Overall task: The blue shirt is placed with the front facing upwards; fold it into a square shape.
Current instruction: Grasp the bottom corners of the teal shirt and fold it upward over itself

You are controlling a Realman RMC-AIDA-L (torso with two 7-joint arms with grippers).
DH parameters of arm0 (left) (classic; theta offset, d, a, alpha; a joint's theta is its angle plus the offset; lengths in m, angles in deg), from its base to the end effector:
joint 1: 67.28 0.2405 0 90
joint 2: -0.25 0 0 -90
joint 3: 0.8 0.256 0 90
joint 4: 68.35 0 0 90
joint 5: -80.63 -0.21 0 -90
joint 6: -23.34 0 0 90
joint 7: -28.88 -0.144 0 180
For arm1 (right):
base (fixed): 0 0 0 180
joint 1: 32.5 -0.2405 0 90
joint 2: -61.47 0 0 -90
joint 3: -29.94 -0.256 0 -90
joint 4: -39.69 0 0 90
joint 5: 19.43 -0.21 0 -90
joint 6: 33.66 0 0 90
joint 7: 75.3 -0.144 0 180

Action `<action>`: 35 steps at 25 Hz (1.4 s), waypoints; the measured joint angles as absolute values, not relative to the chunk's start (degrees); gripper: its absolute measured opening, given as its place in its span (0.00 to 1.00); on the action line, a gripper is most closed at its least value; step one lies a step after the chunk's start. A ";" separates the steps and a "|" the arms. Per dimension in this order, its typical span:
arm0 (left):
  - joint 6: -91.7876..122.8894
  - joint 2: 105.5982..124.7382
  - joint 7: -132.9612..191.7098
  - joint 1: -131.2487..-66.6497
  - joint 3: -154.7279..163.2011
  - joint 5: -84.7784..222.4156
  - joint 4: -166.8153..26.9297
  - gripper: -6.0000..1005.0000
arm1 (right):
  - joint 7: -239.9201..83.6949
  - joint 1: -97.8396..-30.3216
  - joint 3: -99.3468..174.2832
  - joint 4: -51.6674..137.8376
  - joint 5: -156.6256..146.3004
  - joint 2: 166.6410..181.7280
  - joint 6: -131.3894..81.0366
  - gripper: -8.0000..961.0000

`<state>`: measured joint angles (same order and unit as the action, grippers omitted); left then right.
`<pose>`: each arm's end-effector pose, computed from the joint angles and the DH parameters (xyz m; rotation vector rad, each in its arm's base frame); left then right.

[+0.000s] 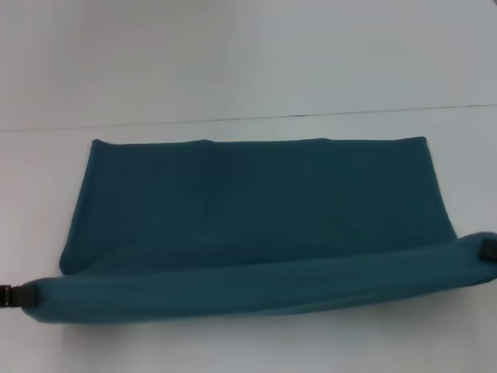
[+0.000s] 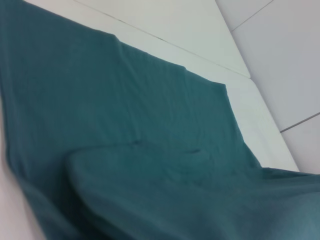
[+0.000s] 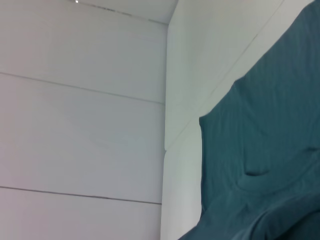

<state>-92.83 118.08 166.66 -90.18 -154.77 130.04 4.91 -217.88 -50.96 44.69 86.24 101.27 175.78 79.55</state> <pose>-0.2807 0.2696 0.1178 -2.3708 -1.7104 -0.4600 0.3279 0.2429 0.1022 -1.9775 2.1603 1.1105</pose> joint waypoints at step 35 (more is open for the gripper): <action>-48.57 110.94 158.98 -113.76 -146.27 129.85 -29.54 0.10 | -217.87 -63.61 40.96 69.17 90.18 172.34 45.62 0.10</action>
